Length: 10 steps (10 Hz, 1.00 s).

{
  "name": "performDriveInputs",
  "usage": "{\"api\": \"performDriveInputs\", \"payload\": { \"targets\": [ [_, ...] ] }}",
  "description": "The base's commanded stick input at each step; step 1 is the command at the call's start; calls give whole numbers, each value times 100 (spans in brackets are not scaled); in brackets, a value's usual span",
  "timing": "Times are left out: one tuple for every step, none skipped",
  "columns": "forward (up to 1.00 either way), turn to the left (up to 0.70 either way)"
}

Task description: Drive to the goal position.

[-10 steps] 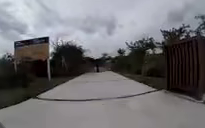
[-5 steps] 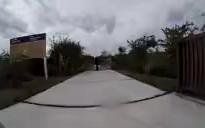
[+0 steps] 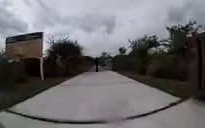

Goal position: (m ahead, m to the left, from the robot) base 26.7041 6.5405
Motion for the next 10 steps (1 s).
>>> {"api": "performDriveInputs", "payload": {
  "targets": [
    [70, 0],
    [70, 0],
    [70, 0],
    [70, 0],
    [70, 0],
    [70, 0],
    [70, 0],
    [70, 0],
    [70, 0],
    [70, 0]
  ]
}}
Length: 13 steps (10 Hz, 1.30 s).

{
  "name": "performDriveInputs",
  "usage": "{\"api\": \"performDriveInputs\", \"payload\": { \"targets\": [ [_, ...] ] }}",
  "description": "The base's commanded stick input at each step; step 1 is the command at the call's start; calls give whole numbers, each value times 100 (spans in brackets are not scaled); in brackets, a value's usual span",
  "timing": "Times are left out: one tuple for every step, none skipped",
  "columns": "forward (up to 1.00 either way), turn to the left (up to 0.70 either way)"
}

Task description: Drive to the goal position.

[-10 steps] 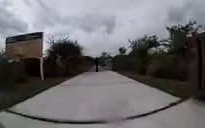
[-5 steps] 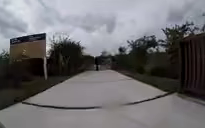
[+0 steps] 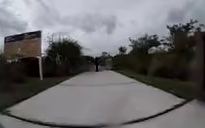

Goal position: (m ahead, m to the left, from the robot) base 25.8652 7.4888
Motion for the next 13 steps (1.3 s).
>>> {"api": "performDriveInputs", "payload": {
  "targets": [
    [70, 0],
    [70, 0],
    [70, 0],
    [70, 0],
    [70, 0],
    [70, 0],
    [70, 0],
    [70, 0],
    [70, 0],
    [70, 0],
    [70, 0],
    [70, 0],
    [70, 0]
  ]
}}
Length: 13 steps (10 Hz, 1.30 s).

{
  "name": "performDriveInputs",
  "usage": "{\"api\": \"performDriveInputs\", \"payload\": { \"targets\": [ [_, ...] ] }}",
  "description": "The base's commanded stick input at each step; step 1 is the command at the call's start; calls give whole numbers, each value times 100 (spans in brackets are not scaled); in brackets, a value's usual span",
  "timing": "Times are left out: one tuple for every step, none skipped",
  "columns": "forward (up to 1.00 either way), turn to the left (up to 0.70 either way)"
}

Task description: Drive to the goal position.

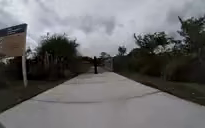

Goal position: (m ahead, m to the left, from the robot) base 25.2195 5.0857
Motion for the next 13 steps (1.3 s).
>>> {"api": "performDriveInputs", "payload": {
  "targets": [
    [70, 28],
    [70, 35],
    [70, 35],
    [70, 35],
    [70, 35],
    [70, 35],
    [70, 35],
    [70, 35],
    [70, 35],
    [70, 35],
    [70, 35],
    [70, 0],
    [70, 0]
  ]
}}
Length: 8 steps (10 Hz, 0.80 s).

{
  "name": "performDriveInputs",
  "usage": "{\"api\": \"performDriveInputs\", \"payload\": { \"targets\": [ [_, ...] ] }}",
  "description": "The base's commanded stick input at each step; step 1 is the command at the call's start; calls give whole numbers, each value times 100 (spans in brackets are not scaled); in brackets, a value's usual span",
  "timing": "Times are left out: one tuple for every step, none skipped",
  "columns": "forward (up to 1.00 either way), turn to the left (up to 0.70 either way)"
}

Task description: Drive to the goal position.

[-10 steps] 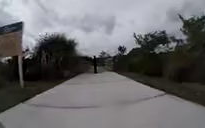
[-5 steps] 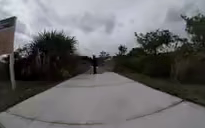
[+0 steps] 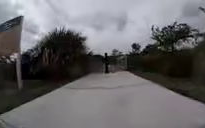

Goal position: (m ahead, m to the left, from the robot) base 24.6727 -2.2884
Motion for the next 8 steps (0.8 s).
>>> {"api": "performDriveInputs", "payload": {
  "targets": [
    [70, 0],
    [70, 0],
    [70, -15],
    [70, -35],
    [70, -35],
    [70, -35],
    [70, -35],
    [70, -35]
  ]
}}
